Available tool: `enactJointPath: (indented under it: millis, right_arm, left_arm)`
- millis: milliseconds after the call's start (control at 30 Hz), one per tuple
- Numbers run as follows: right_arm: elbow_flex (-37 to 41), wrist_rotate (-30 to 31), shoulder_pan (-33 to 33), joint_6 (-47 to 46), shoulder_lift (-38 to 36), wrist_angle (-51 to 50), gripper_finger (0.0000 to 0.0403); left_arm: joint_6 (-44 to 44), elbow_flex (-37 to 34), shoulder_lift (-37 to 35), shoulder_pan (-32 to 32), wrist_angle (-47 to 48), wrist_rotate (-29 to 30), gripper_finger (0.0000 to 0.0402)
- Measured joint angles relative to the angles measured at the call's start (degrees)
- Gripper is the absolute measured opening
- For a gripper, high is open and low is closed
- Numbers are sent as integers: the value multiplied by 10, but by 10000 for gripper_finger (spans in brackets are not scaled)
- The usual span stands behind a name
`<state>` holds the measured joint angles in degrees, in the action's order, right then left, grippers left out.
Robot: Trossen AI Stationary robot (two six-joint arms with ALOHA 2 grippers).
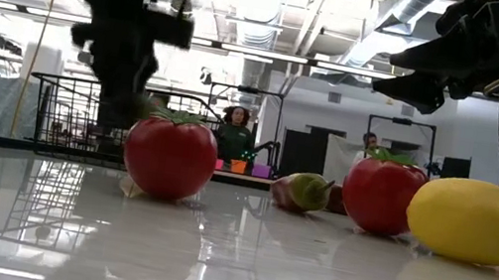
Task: Sort produce into baskets
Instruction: Put the top lime into the black wire basket, then put the lime into the black wire basket
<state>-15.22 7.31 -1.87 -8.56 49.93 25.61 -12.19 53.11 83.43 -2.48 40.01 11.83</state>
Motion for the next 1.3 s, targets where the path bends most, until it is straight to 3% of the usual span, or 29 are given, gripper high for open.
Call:
enactJointPath:
  millis: [167, 333, 400, 600, 800, 900, 1000, 1167, 1300]
  right_arm:
    - [0, 0, 0, 0, 0, 1, 372]
    - [0, 0, 1, 2, 0, 3, 372]
    - [0, 1, 1, 5, 0, 5, 372]
    - [0, 1, 1, 9, 0, 13, 372]
    - [0, 1, 1, 9, 0, 12, 372]
    - [0, 1, 1, 10, 0, 11, 372]
    - [0, 1, 1, 10, 0, 3, 372]
    - [0, 2, 1, 2, 0, -7, 372]
    - [0, 2, 1, 0, 0, -9, 372]
  left_arm:
    - [10, 7, -102, 15, -49, 56, 178]
    - [-19, 8, -178, 68, -31, 207, 180]
    - [-35, 8, -189, 108, -12, 236, 186]
    - [-19, 8, -178, 224, 10, 164, 253]
    - [3, 10, -171, 245, 12, 115, 310]
    - [-8, 22, -171, 218, 4, 67, 314]
    - [-31, 22, -161, 137, -29, 44, 312]
    - [-59, 27, -94, -21, -76, 111, 309]
    - [-74, 59, -19, -100, -102, 129, 310]
